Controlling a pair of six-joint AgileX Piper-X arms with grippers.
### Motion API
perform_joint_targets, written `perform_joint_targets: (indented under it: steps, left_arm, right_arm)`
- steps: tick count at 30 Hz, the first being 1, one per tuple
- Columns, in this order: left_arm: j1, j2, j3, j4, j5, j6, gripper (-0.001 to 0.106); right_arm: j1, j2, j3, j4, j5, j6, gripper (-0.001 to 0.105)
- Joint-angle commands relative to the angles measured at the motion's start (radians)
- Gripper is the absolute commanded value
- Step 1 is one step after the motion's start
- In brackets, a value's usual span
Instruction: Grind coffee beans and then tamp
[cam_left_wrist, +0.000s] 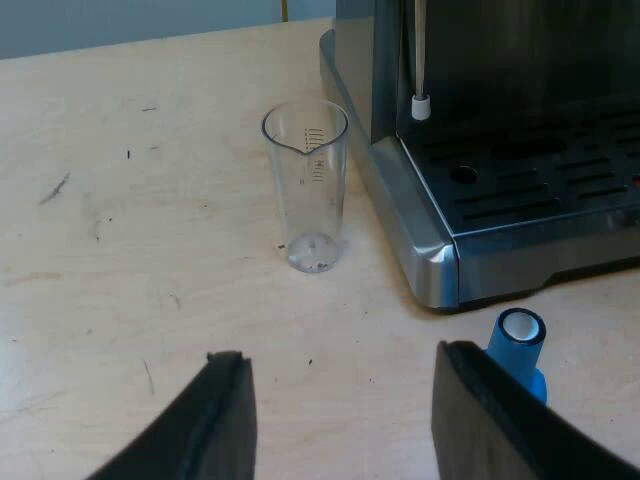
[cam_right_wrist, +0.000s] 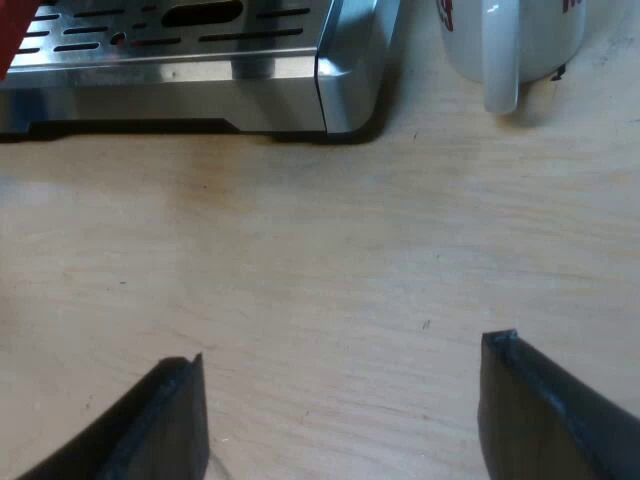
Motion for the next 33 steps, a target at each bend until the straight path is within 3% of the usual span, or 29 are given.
perform_joint_targets:
  steps: [1,19,21,26,28,29,30,33]
  left_arm:
    - [0.002,-0.043,-0.002,-0.017,0.005,-0.001,0.043]
    - [0.002,-0.043,-0.002,-0.017,0.005,-0.001,0.043]
    - [0.002,-0.043,-0.002,-0.017,0.012,-0.001,0.043]
    - [0.002,-0.043,-0.002,-0.017,0.083,-0.003,0.043]
    - [0.002,-0.043,-0.002,-0.017,0.171,-0.016,0.043]
    - [0.002,-0.041,-0.002,-0.017,0.173,-0.018,0.043]
    - [0.002,-0.026,-0.019,0.001,0.182,-0.063,0.043]
    - [0.002,0.006,-0.037,0.016,0.205,-0.065,0.043]
  right_arm:
    - [-0.003,-0.046,-0.012,-0.009,-0.004,-0.011,0.059]
    - [-0.003,-0.046,-0.012,-0.015,0.031,-0.011,0.059]
    - [-0.003,-0.046,-0.012,-0.015,0.048,0.025,0.059]
    - [-0.003,-0.044,-0.012,-0.031,0.128,0.075,0.059]
    - [-0.003,-0.032,-0.022,-0.037,0.132,0.074,0.059]
    - [-0.003,-0.028,-0.025,-0.034,0.132,0.074,0.059]
    - [-0.003,-0.014,-0.04,-0.021,0.142,0.074,0.059]
    - [-0.003,0.039,-0.073,0.006,0.183,0.074,0.059]
